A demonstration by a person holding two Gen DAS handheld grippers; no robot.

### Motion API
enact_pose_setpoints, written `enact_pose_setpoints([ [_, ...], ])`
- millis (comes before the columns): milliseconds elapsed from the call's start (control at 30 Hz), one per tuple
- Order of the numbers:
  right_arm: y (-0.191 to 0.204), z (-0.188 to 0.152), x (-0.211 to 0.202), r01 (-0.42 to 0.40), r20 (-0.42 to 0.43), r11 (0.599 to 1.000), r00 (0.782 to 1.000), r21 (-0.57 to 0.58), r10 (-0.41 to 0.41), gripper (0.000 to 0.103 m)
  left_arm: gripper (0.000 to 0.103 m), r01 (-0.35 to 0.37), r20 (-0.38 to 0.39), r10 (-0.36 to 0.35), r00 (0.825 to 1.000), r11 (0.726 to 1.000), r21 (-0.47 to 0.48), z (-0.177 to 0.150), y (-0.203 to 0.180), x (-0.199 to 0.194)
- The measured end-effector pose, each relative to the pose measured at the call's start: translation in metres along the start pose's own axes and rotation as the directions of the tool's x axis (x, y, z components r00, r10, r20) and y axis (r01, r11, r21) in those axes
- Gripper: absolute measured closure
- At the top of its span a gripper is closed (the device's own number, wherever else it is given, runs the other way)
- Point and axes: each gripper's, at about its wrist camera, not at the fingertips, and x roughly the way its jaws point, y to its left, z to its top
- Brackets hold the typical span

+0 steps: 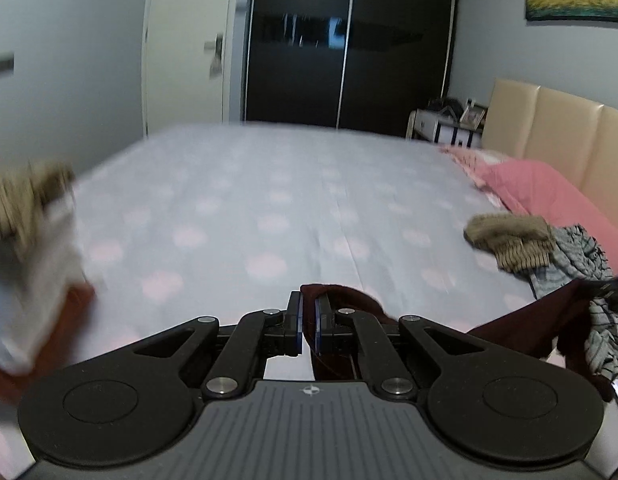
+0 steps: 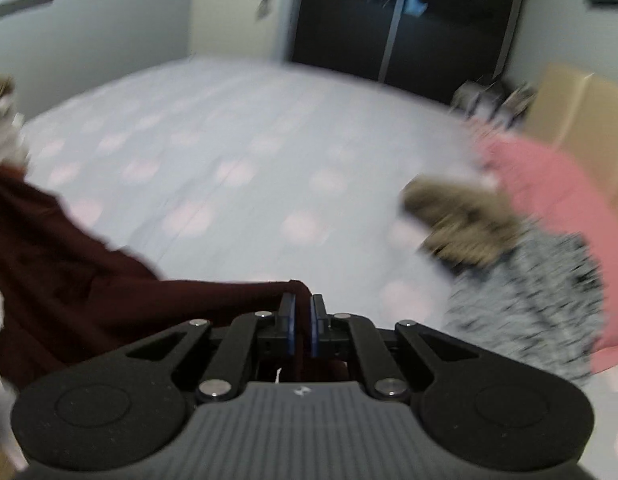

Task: Fold clothes
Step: 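Drag the maroon sweater onto the open bed with both tools, then spread the maroon sweater flat on the bed with both tools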

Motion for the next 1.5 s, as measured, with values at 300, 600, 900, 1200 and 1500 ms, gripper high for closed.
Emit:
enact_pose_setpoints([
  [300,-0.062,0.008,-0.070,0.169,0.135,0.973,0.972,0.156,-0.191,0.095,0.100,-0.007,-0.038,0.009,0.999,0.999,0.053,0.033,0.035,-0.012],
  [600,-0.041,-0.073,-0.032,0.036,-0.211,0.998,0.977,0.057,-0.024,0.095,0.100,0.113,-0.475,-0.036,0.879,0.984,0.135,-0.065,0.032,0.059],
  [900,-0.022,-0.145,-0.005,-0.132,-0.481,0.991,0.870,-0.016,0.108,0.094,0.099,0.191,-0.652,0.000,0.758,0.956,0.221,-0.115,0.023,0.074],
  [1200,-0.021,-0.117,-0.026,-0.232,-0.505,0.971,0.845,-0.050,0.176,0.087,0.056,0.273,-0.609,-0.027,0.792,0.909,0.314,-0.091,0.015,0.056],
  [1500,-0.031,-0.066,0.002,-0.283,-0.390,0.956,0.890,-0.071,0.234,0.072,0.058,0.283,-0.636,-0.115,0.763,0.944,0.170,-0.079,-0.002,0.118],
])
